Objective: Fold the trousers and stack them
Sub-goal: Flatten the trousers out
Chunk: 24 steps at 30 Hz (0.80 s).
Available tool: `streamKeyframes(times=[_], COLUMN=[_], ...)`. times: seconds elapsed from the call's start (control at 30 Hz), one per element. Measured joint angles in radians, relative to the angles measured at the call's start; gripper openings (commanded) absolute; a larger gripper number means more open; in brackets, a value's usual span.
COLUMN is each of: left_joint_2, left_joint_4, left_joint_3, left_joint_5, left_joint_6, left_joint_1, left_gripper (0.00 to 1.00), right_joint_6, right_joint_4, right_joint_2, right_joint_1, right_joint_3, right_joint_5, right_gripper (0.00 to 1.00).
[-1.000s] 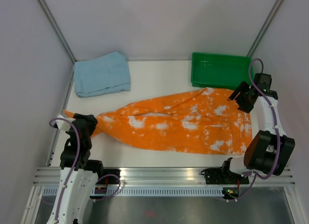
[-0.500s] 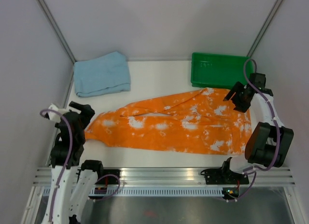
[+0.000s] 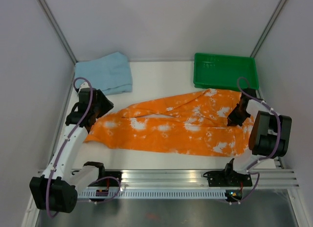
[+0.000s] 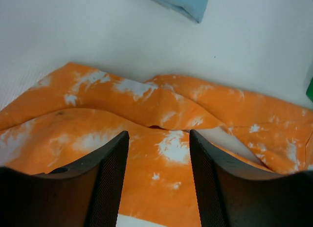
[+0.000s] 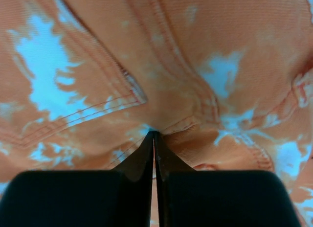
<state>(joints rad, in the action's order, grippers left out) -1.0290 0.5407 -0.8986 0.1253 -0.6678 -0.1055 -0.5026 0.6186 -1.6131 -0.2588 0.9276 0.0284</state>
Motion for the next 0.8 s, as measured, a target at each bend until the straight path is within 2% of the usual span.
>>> streamKeyframes(times=[0.27,0.37,0.53,0.63,0.8], left_joint_2=[0.079,0.059,-0.002,-0.032,-0.074], left_joint_4=[0.068,0.058,0.053,0.056,0.053], left_joint_3=[0.076,0.08,0.081,0.081,0.081], left_joint_5=[-0.013,-0.006,-0.022,-0.024,-0.061], left_joint_6=[-0.025,-0.06,-0.066,-0.053,0.002], left_joint_1=[-0.002,-0.002,-0.002,-0.002,-0.002], left_gripper=[0.63,0.63,0.63,0.62,0.57], right_joint_6=[-0.074,-0.086,-0.035,0.002,0.063], right_joint_4=[0.008,0.003,0.008,0.009,0.001], right_joint_2=[-0.038,-0.021,-0.009,-0.003,0.06], right_joint_1=[-0.053,-0.123,-0.321,-0.367,-0.34], right_joint_3=[0.004,-0.012,-0.016,-0.016,-0.016], right_joint_5=[0.024,0.023,-0.043,-0.049,-0.031], right_gripper=[0.0,0.0,0.0,0.07,0.27])
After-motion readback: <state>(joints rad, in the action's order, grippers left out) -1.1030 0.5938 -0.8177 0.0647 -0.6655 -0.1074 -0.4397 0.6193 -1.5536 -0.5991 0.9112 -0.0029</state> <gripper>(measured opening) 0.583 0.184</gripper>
